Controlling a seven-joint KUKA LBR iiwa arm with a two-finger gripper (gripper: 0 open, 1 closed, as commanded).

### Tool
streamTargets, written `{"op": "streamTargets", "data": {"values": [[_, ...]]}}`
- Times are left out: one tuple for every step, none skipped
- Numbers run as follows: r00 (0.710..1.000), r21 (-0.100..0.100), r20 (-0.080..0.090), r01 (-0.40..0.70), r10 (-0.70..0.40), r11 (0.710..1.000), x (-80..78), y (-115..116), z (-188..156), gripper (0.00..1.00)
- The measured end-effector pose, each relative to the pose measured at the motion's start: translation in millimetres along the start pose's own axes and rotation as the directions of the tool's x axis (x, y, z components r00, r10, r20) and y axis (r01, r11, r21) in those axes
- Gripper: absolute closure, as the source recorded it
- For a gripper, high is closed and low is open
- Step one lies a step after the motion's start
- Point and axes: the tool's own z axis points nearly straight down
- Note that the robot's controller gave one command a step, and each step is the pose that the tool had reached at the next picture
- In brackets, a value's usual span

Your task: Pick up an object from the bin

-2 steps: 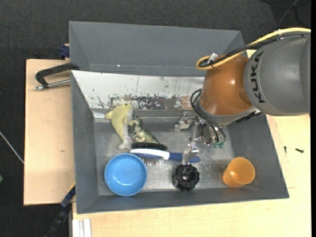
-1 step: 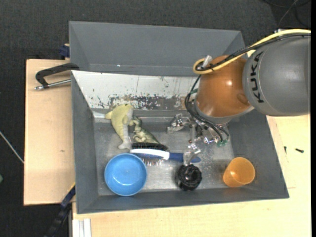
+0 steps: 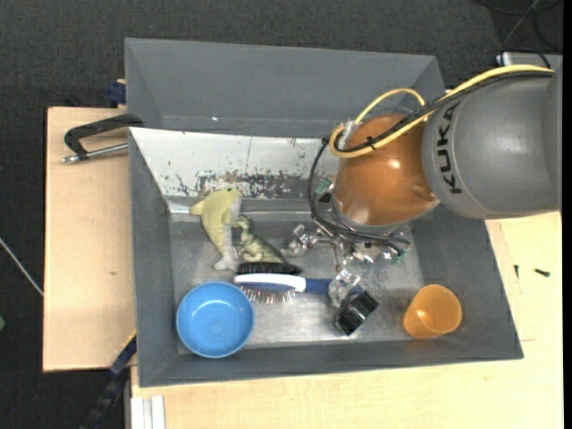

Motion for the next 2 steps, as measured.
{"op": "streamTargets", "data": {"values": [[1.0,-0.001,0.003,-0.003,0.003,1.0,-0.4,0,0,1.0],[1.0,0.001,-0.004,0.018,-0.018,1.0,57.0,-20,-150,1.0]]}}
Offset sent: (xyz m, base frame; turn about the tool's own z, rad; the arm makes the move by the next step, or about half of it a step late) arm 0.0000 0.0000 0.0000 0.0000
